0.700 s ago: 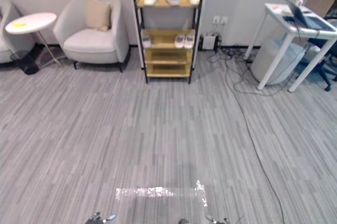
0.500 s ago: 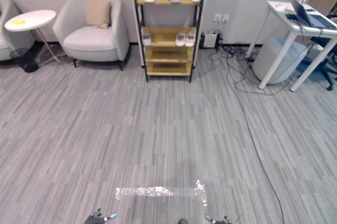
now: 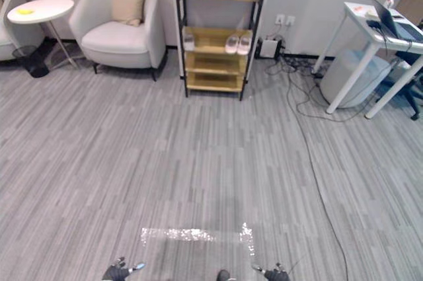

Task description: Organize the slippers on the shoe rack

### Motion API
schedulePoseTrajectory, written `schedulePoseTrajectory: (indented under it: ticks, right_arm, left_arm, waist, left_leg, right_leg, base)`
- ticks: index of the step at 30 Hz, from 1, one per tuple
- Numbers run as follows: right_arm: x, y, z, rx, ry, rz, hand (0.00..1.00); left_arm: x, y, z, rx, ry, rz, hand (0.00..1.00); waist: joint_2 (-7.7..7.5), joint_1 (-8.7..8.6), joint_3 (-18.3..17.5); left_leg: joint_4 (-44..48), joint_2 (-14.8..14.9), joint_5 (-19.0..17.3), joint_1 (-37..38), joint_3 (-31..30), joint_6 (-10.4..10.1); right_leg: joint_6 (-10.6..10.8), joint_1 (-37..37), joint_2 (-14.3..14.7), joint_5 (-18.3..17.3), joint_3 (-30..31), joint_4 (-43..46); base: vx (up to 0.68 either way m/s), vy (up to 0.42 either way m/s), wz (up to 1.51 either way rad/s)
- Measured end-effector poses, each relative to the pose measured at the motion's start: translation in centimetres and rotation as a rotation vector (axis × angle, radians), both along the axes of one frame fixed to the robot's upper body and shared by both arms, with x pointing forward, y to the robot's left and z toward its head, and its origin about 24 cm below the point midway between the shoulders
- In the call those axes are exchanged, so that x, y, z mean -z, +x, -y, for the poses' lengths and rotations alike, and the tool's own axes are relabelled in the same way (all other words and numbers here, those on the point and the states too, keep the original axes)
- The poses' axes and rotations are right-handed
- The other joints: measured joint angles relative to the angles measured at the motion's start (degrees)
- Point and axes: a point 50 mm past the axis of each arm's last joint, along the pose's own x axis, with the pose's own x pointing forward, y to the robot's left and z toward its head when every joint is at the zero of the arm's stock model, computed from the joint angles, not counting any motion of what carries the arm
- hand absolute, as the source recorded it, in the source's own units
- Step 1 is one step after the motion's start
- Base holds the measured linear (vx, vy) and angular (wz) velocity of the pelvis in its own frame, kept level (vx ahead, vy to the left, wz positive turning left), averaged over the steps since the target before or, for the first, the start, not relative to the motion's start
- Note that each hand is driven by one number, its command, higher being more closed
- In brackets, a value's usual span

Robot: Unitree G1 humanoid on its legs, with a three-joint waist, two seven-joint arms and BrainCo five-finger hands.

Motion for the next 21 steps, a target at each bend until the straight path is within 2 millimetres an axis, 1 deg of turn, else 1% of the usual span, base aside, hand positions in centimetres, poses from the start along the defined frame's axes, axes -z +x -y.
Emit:
schedulePoseTrajectory:
  ticks: [6, 7, 8, 9, 10, 11, 12, 13, 14, 15, 16, 17, 18, 19, 20, 21]
  right_arm:
    - [0.0, 0.2, -0.1, -0.003, 0.001, 0.004, 0.0]
    - [0.0, 0.3, -0.2, -0.006, 0.002, 0.006, 0.0]
    - [0.0, 0.3, -0.2, -0.006, 0.002, 0.006, 0.0]
    - [0.0, 0.3, -0.3, -0.006, 0.002, 0.005, 0.0]
    - [0.0, 0.3, -0.2, -0.006, 0.001, 0.004, 0.0]
    - [0.0, 0.5, -0.4, -0.016, 0.0, 0.007, 0.0]
    - [0.0, 0.5, -0.4, -0.017, 0.0, 0.007, 0.0]
    - [0.0, 0.5, -0.3, -0.031, -0.005, 0.002, 0.0]
    - [-0.1, 0.6, -0.2, -0.032, -0.009, 0.004, 0.0]
    - [-0.2, 1.0, 0.2, -0.034, -0.024, 0.013, 0.0]
    - [-0.3, 1.2, 0.5, -0.033, -0.033, 0.016, 0.0]
    - [-0.4, 1.3, 0.6, -0.034, -0.035, 0.019, 0.0]
    - [-0.4, 1.5, 0.7, -0.034, -0.037, 0.024, 0.0]
    - [-0.5, 1.7, 0.6, -0.036, -0.036, 0.03, 0.0]
    - [-0.5, 1.8, 0.6, -0.036, -0.036, 0.032, 0.0]
    - [-0.6, 2.1, 0.7, -0.035, -0.037, 0.042, 0.0]
  left_arm:
    - [0.0, 0.2, -0.1, 0.0, 0.005, -0.001, 0.0]
    - [-0.2, 0.7, -0.2, 0.002, 0.009, 0.013, 0.0]
    - [-0.2, 0.8, -0.3, 0.002, 0.009, 0.014, 0.0]
    - [-0.3, 1.1, -0.4, -0.007, 0.012, 0.024, 0.0]
    - [-0.3, 1.1, -0.4, -0.008, 0.013, 0.024, 0.0]
    - [-0.4, 1.2, -0.7, -0.014, 0.021, 0.028, 0.0]
    - [-0.4, 1.2, -0.8, -0.018, 0.022, 0.028, 0.0]
    - [-0.6, 1.8, -0.8, -0.038, 0.019, 0.051, 0.0]
    - [-0.6, 1.8, -0.7, -0.046, 0.016, 0.057, 0.0]
    - [-0.6, 1.9, -0.4, -0.065, 0.007, 0.065, 0.0]
    - [-0.6, 2.0, -0.2, -0.086, 0.0, 0.072, 0.0]
    - [-0.5, 2.0, 0.0, -0.095, -0.007, 0.075, 0.0]
    - [-0.6, 2.1, 0.0, -0.115, -0.016, 0.083, 0.0]
    - [-0.6, 2.2, 0.1, -0.125, -0.021, 0.09, 0.0]
    - [-0.6, 2.2, 0.1, -0.129, -0.023, 0.091, 0.0]
    - [-0.5, 2.0, 0.6, -0.137, -0.036, 0.089, 0.0]
  waist:
    - [-0.26, -0.12, 0.2]
    - [-0.64, -0.13, 0.7]
    - [-0.68, -0.12, 0.7]
    - [-0.7, 0.0, 1.0]
    - [-0.31, 0.04, 1.2]
    - [-0.33, 0.12, 1.3]
    - [-0.32, 0.11, 1.3]
    - [-0.06, 0.19, 1.6]
    - [0.13, 0.35, 1.8]
    - [0.52, 1.02, 2.7]
    - [1.05, 1.31, 2.8]
    - [1.14, 1.32, 2.9]
    - [1.09, 1.51, 3.2]
    - [0.99, 1.89, 3.5]
    - [1.09, 2.0, 3.5]
    - [2.06, 2.62, 3.8]
  left_leg:
    - [-0.2, 0.1, -0.1, -0.6, -0.3, 0.0]
    - [1.4, 0.3, -1.1, -1.5, -0.3, -0.1]
    - [2.0, 0.3, -1.4, -1.8, -0.3, -0.1]
    - [8.0, 1.0, -4.6, -4.7, -0.4, -0.5]
    - [10.4, 1.5, -5.8, -5.8, -0.3, -0.7]
    - [20.8, 3.1, -8.4, -10.0, 1.5, -2.1]
    - [22.5, 3.3, -8.5, -10.9, 1.7, -2.2]
    - [33.9, 5.5, -8.3, -15.4, 4.6, -2.3]
    - [37.1, 6.1, -8.0, -16.4, 4.9, -2.3]
    - [44.6, 7.4, -8.6, -19.8, 5.5, -1.1]
    - [45.3, 6.7, -10.6, -22.0, 5.7, 0.3]
    - [44.7, 6.1, -10.9, -23.1, 5.8, 0.6]
    - [39.5, 3.7, -10.7, -25.3, 5.8, 0.9]
    - [30.6, 1.1, -8.2, -26.4, 5.7, 0.8]
    - [27.8, 0.5, -7.3, -26.7, 5.6, 0.7]
    - [16.5, -0.8, -3.2, -26.6, 4.9, -0.7]
  right_leg:
    - [0.4, -0.5, 0.1, -0.4, -0.5, 0.0]
    - [0.4, -0.5, 0.2, -0.8, -0.6, 0.0]
    - [0.4, -0.5, 0.2, -1.0, -0.6, 0.0]
    - [0.1, -0.5, 0.5, -2.0, -1.3, 0.1]
    - [-0.2, -0.5, 0.7, -2.4, -1.9, 0.1]
    - [-0.8, -0.2, 1.2, -3.0, -2.9, 0.0]
    - [-0.9, -0.2, 1.2, -3.1, -2.8, 0.0]
    - [-1.5, 0.4, 1.7, -3.6, -2.1, 0.0]
    - [-1.8, 1.2, 1.9, -3.8, -1.7, 0.1]
    - [-2.3, 2.7, 2.0, -4.7, 0.0, 0.2]
    - [-2.4, 3.1, 1.2, -5.4, 1.3, 0.9]
    - [-2.5, 3.0, 0.8, -5.6, 1.7, 1.0]
    - [-2.0, 2.8, -0.9, -6.0, 2.5, 1.3]
    - [-1.3, 2.7, -2.6, -6.7, 3.3, 1.3]
    - [-1.1, 2.7, -2.9, -6.9, 3.5, 1.2]
    - [0.0, 2.6, -3.6, -7.7, 4.6, 1.2]
  base:
    - [0.02, 0.014, 0.03]
    - [0.04, 0.019, 0.06]
    - [0.04, 0.012, 0.01]
    - [0.04, 0.003, -0.03]
    - [0.06, 0.018, -0.03]
    - [0.04, 0.015, -0.02]
    - [0.03, -0.013, -0.08]
    - [0.03, -0.032, -0.12]
    - [0.1, -0.009, -0.29]
    - [0.16, 0.052, -0.39]
    - [0.17, 0.072, -0.41]
    - [0.16, 0.093, -0.4]
    - [0.18, 0.119, -0.38]
    - [0.18, 0.133, -0.37]
    - [0.24, 0.199, -0.42]
    - [0.3, 0.24, -0.54]
